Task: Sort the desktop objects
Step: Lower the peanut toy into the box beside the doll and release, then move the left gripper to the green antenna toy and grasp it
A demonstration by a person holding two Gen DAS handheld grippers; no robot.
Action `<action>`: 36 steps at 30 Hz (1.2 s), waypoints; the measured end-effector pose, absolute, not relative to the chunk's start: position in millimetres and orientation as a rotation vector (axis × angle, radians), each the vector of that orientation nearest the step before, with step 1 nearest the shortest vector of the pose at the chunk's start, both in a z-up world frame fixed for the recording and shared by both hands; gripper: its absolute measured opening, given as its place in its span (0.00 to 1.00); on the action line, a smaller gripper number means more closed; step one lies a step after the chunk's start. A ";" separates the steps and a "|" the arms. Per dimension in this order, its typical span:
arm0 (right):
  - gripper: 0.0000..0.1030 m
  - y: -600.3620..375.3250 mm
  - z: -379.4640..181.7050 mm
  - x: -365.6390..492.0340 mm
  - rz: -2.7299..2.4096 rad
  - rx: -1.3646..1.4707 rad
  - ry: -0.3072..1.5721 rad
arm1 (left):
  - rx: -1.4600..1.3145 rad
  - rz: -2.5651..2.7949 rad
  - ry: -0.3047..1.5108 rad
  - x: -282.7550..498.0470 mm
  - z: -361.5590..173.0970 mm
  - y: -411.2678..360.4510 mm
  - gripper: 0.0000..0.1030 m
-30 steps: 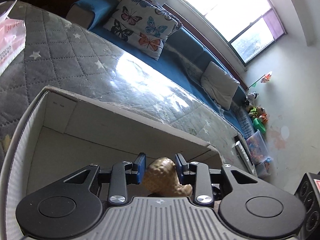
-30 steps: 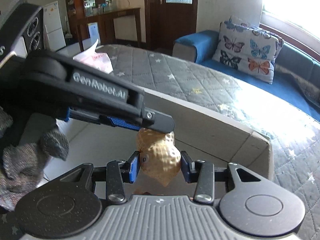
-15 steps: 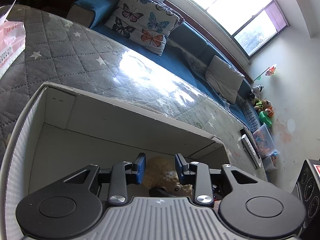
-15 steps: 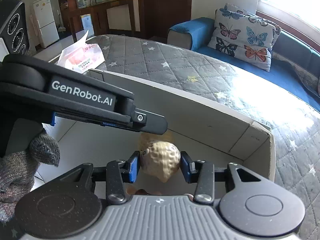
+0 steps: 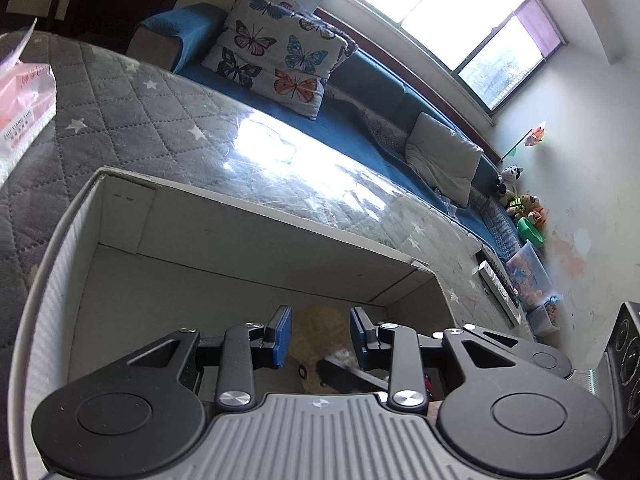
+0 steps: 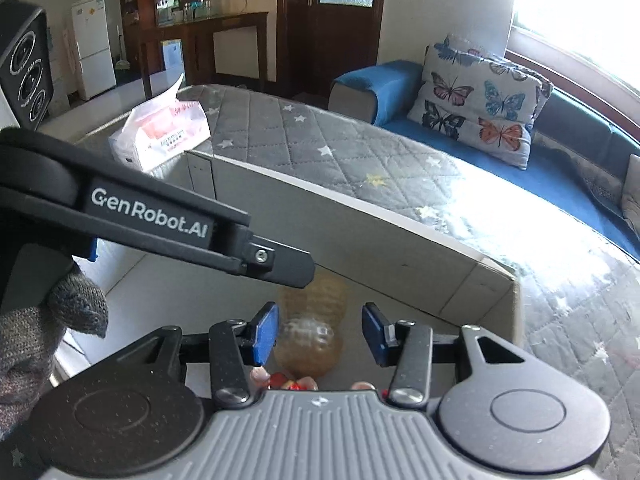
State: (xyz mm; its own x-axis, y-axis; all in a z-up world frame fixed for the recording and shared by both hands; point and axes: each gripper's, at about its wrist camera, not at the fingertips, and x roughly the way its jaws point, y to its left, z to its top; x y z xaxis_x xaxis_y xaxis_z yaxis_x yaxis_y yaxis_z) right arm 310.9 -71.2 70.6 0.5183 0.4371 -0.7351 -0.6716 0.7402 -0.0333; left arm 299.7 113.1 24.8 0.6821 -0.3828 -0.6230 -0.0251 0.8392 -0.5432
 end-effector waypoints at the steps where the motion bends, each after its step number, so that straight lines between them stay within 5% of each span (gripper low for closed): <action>1: 0.45 -74.2 73.4 308.1 0.677 -0.327 0.767 | -0.547 -0.213 0.799 297.0 26.7 112.4 0.33; 18: 0.54 -144.9 117.0 225.0 0.669 -0.233 0.647 | -0.473 -0.275 0.725 214.6 57.1 79.9 0.33; 36: 0.59 -191.4 89.8 132.5 0.679 -0.222 0.682 | -0.475 -0.343 0.786 143.5 30.5 46.6 0.33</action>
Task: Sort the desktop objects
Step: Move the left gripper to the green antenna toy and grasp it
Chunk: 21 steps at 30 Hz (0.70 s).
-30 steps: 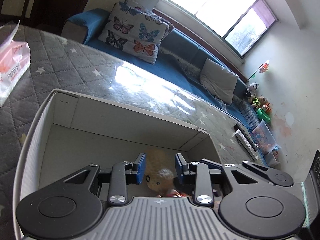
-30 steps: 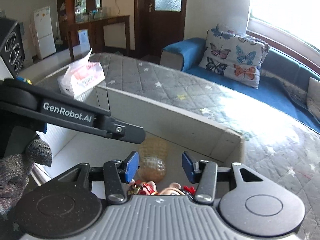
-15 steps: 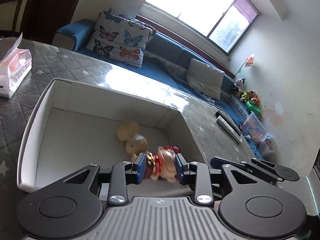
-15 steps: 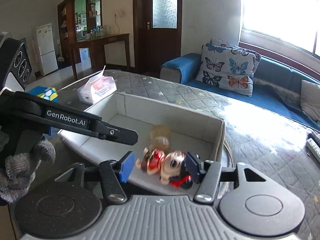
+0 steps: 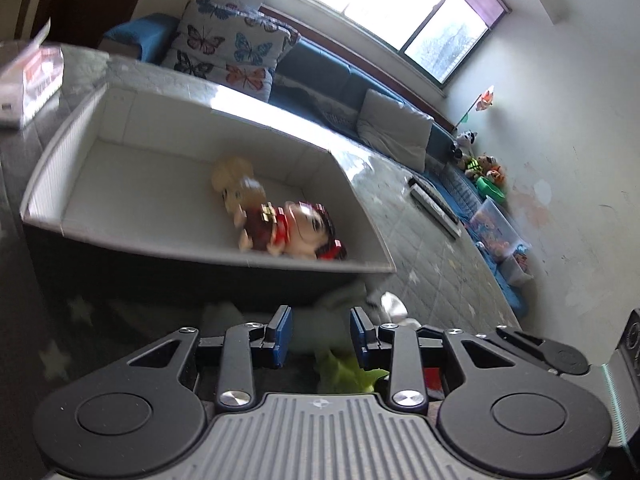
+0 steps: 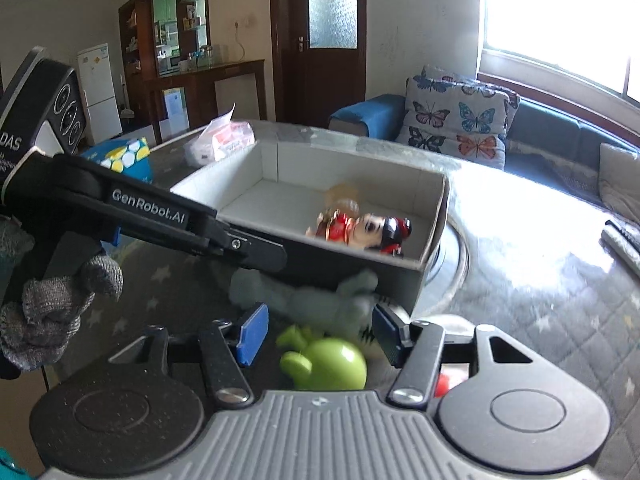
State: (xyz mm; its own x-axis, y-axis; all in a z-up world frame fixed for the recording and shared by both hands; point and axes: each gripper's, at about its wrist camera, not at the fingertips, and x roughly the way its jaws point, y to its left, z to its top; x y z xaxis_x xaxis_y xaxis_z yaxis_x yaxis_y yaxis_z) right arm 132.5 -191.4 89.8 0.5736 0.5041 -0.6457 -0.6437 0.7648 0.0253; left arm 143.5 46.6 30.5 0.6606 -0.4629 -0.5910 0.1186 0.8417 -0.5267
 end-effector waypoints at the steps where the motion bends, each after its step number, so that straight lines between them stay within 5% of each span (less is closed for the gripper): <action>1: 0.59 -192.1 86.7 130.7 0.676 -0.225 0.688 | -0.481 -0.348 0.796 141.9 26.9 45.5 0.33; 21: 0.59 -191.3 51.2 127.9 0.654 -0.233 0.757 | -0.573 -0.380 0.870 144.4 -2.7 26.5 0.33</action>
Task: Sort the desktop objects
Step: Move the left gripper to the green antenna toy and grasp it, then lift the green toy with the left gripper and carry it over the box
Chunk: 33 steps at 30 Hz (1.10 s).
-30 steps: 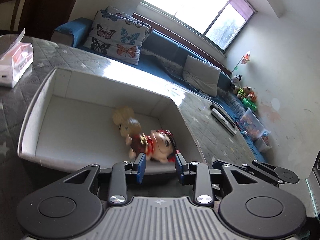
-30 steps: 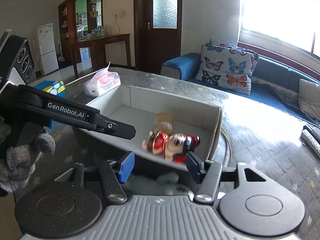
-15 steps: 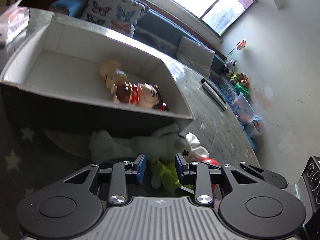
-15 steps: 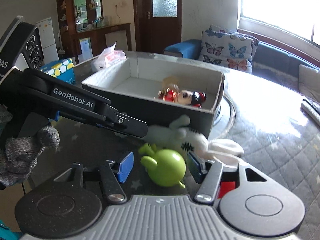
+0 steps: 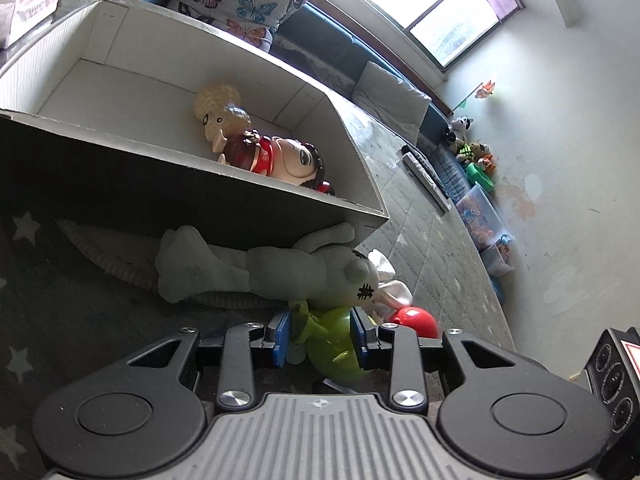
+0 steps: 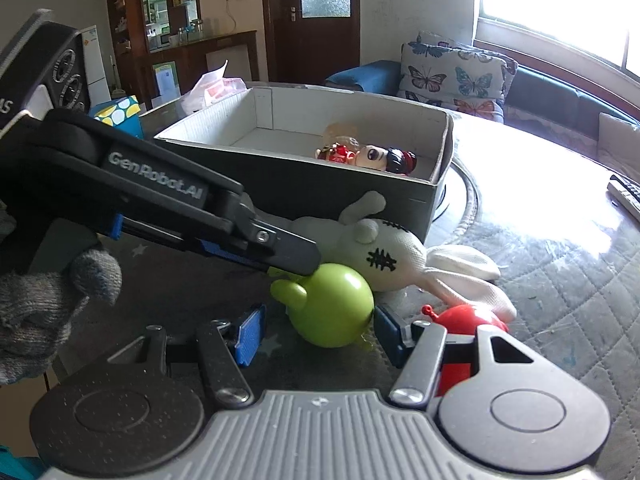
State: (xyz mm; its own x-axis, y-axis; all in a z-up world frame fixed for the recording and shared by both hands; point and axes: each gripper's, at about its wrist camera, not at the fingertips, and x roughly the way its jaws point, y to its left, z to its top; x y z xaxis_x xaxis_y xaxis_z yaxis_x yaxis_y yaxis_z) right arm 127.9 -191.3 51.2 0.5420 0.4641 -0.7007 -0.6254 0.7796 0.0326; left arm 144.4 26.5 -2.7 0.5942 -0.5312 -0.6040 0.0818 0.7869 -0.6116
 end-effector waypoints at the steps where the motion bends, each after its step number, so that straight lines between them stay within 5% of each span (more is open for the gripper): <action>1: 0.59 -191.3 51.6 127.3 0.656 -0.232 0.757 | -0.578 -0.378 0.868 144.3 -3.3 27.0 0.33; 33: 0.50 -197.3 45.3 126.0 0.610 -0.210 0.760 | -0.703 -0.402 0.917 136.1 -13.1 28.9 0.36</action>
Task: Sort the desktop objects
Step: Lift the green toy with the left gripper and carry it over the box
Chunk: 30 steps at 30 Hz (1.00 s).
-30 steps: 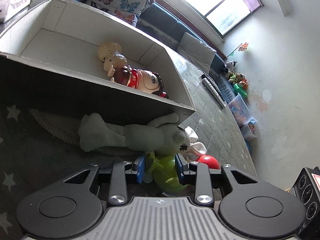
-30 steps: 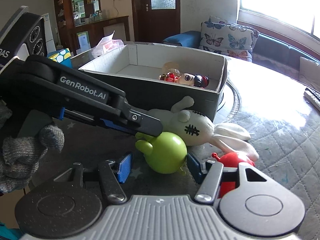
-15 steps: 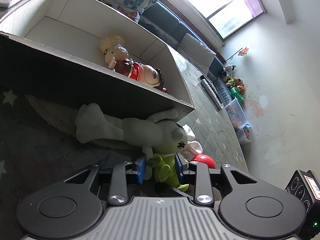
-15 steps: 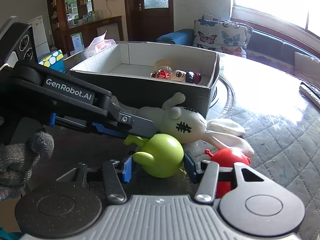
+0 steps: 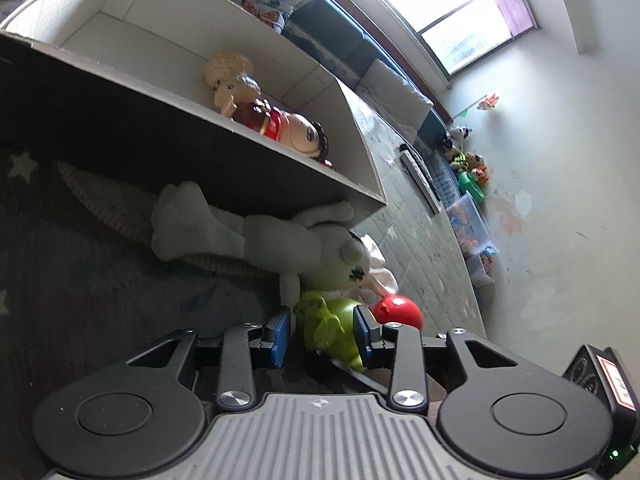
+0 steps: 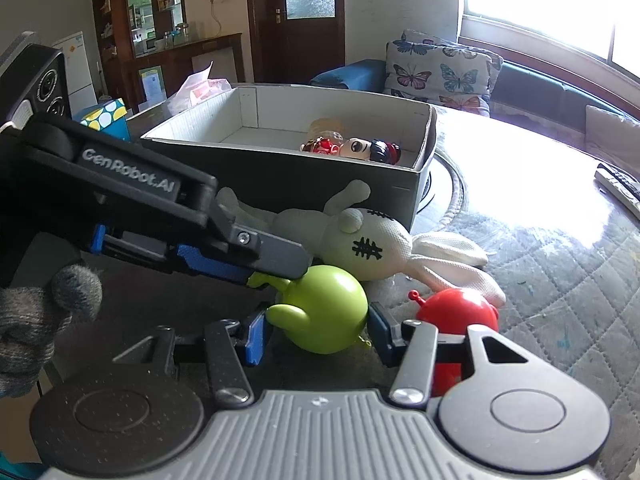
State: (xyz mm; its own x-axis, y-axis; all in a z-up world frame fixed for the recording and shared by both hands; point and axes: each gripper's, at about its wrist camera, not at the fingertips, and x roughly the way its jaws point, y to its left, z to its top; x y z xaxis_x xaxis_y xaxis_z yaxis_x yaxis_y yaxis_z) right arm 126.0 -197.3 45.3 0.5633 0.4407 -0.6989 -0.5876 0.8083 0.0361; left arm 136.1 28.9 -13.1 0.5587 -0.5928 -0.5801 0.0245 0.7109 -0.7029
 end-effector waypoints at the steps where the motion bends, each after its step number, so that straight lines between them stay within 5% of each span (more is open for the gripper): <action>1: 0.50 -197.6 45.3 125.8 0.610 -0.208 0.760 | -0.701 -0.404 0.918 135.0 -12.5 28.3 0.36; 30: 0.50 -124.4 113.7 190.2 0.740 -0.246 0.577 | -0.621 -0.332 0.681 161.9 69.9 85.6 0.32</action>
State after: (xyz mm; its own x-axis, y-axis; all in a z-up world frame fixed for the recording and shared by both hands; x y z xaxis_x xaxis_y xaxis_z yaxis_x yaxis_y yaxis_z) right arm 190.2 -124.4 113.7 0.5932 0.5640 -0.5745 -0.6950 0.7189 -0.0119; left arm 161.9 85.6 69.9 0.7350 -0.4768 -0.4822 0.0864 0.7712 -0.6307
